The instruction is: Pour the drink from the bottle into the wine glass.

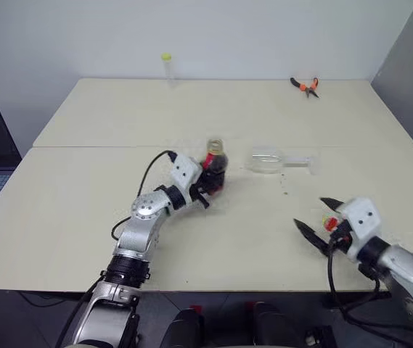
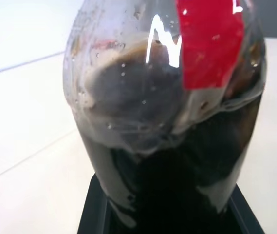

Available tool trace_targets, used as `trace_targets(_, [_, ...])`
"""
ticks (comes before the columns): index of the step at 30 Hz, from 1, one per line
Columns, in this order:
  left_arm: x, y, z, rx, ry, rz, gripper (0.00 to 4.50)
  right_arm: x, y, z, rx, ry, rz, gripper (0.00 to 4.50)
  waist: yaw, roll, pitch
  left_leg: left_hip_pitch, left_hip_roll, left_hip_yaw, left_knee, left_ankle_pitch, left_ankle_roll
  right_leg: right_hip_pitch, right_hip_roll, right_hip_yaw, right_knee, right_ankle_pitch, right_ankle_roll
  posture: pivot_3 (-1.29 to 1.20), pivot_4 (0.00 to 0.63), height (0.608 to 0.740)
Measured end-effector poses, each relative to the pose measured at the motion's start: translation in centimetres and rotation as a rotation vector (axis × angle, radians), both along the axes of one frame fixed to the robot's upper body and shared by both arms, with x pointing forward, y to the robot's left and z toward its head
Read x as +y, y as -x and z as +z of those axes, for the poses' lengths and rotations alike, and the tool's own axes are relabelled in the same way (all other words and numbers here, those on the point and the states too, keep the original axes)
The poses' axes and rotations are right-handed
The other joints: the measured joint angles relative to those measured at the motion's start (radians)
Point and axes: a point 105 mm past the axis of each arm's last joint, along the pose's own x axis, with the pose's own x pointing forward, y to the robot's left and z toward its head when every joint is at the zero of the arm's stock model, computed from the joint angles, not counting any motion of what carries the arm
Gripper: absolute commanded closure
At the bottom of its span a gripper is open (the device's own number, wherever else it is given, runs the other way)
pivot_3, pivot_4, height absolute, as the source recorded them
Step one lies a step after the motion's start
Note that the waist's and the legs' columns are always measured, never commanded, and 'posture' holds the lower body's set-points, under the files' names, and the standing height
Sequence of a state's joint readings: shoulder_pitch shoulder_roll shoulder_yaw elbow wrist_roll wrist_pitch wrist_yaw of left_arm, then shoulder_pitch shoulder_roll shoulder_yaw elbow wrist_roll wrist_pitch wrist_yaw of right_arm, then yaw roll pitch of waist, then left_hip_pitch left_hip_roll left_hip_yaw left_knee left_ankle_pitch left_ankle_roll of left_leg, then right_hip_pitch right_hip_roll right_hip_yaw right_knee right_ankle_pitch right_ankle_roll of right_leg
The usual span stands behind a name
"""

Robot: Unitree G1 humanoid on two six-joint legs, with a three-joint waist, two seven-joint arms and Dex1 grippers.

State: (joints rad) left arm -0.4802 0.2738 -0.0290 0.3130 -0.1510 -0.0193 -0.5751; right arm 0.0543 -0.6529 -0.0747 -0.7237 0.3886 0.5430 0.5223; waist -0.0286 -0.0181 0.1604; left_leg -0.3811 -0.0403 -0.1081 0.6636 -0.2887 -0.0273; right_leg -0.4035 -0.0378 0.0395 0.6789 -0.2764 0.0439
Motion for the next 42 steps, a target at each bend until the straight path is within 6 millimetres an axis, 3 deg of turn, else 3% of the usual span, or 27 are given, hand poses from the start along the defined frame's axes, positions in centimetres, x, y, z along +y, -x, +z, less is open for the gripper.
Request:
trace_targets(5, [4.6, -1.8, -0.9, 0.01, 0.043, 0.218, 3.73, 4.3, -0.8, 2.4, -0.021, -0.069, 0.179, 0.0, 0.005, -0.002, 0.001, -0.001, -0.002, 0.0, 0.001, 0.001, -0.003, -0.001, -0.001, 0.0, -0.001, 0.0, 0.0, 0.0, 0.15, 0.74])
trace_targets(8, [6.4, -2.8, -1.1, 0.021, 0.084, 0.304, 3.73, 6.0, -2.0, 3.2, -0.013, -0.104, 0.226, 0.0, 0.011, -0.003, 0.001, -0.002, -0.002, -0.001, 0.001, 0.002, -0.003, -0.001, -0.001, -0.001, -0.001, 0.0, 0.0, 0.0, 0.15, 0.74])
trace_targets(11, [8.0, -3.9, -0.8, 0.021, 0.126, 0.383, 3.73, 6.4, -3.4, 2.6, 0.011, -0.095, 0.201, 0.0, 0.014, -0.004, 0.001, -0.003, -0.002, 0.0, 0.001, 0.002, -0.004, -0.002, -0.002, -0.001, -0.001, 0.0, 0.0, 0.0, 0.15, 0.74])
trace_targets(16, [10.1, -4.9, -0.5, 0.008, 0.149, 0.479, 3.73, 7.6, -3.6, 1.6, 0.043, -0.095, 0.215, 0.0, 0.012, -0.004, 0.001, -0.003, -0.002, 0.0, 0.001, 0.002, -0.004, -0.003, -0.002, -0.001, 0.0, 0.0, 0.0, 0.0, 0.15, 0.74])
trace_targets(22, [10.6, -5.4, -0.8, 0.018, 0.144, 0.52, 3.73, 8.4, -3.4, 1.6, 0.037, -0.096, 0.232, 0.0, 0.011, -0.004, 0.001, -0.003, -0.002, 0.0, 0.001, 0.002, -0.004, -0.003, -0.002, -0.001, 0.001, 0.0, 0.0, 0.0, 0.15, 0.74])
trace_targets(27, [10.9, -5.5, -1.0, 0.023, 0.151, 0.519, 2.1, 8.5, -3.4, 1.6, 0.036, -0.098, 0.232, 0.0, 0.008, -0.004, 0.001, -0.002, -0.002, -0.001, 0.001, 0.002, -0.004, -0.003, -0.001, -0.001, 0.001, 0.0, 0.0, 0.0, 0.15, 0.74])
trace_targets(34, [10.7, -4.7, -2.7, 0.066, 0.163, 0.5, 0.01, 8.2, -3.3, 1.1, 0.056, -0.091, 0.224, 0.0, 0.001, -0.004, 0.001, -0.002, -0.002, 0.0, 0.001, 0.002, -0.004, -0.003, -0.001, 0.0, 0.001, 0.0, 0.0, 0.0, 0.15, 0.74])
trace_targets(42, [10.7, -2.9, -2.4, -0.005, 0.157, 0.475, 0.01, 7.7, -3.0, 1.3, 0.043, -0.07, 0.22, 0.0, 0.001, -0.004, 0.001, -0.002, -0.001, 0.0, 0.0, 0.002, -0.004, -0.003, -0.003, 0.0, 0.001, 0.0, 0.0, 0.0, 0.15, 0.74])
